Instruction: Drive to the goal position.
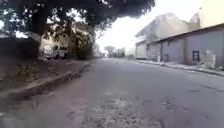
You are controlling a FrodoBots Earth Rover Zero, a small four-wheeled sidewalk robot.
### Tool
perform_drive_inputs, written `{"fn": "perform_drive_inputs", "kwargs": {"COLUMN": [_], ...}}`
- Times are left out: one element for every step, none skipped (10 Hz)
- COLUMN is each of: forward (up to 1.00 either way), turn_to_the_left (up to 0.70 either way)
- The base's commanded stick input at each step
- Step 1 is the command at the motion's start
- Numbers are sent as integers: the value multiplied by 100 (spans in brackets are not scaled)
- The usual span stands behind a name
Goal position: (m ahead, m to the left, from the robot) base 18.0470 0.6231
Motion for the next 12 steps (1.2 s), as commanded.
{"fn": "perform_drive_inputs", "kwargs": {"forward": [100,100,100,100,100,100,100,100,100,100,100,100], "turn_to_the_left": [7,7,7,7,7,7,7,7,7,7,7,7]}}
